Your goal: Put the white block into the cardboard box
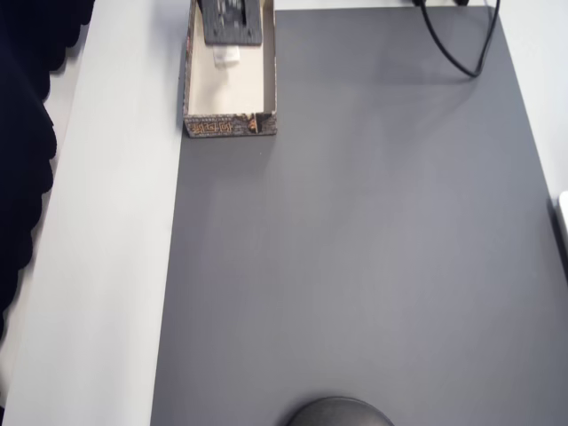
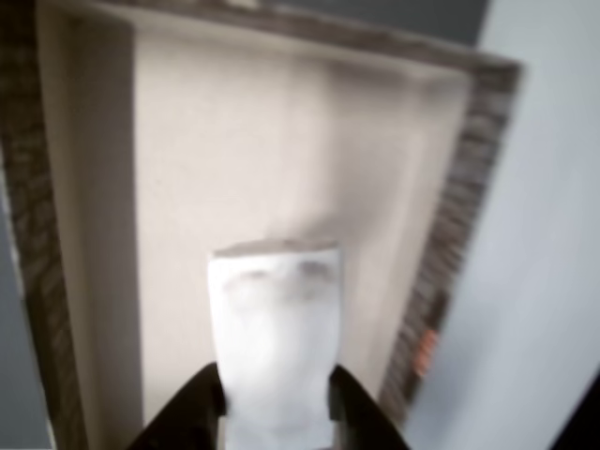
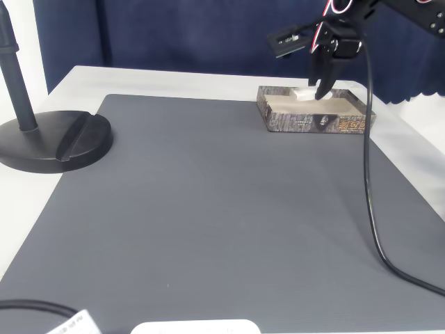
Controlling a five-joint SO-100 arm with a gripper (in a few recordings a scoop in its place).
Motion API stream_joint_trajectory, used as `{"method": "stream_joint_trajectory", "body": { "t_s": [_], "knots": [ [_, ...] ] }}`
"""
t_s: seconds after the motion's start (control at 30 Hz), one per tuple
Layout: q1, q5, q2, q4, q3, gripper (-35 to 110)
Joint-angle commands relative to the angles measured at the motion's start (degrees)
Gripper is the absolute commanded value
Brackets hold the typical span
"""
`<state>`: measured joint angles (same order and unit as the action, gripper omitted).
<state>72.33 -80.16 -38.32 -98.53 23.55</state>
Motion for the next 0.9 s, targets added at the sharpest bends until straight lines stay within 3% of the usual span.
{"method": "stream_joint_trajectory", "body": {
  "t_s": [0.0,0.87],
  "knots": [
    [-1.0,1.1,0.2,0.3,-5.1,-2],
    [-0.9,5.0,7.8,0.3,-11.5,-2]
  ]
}}
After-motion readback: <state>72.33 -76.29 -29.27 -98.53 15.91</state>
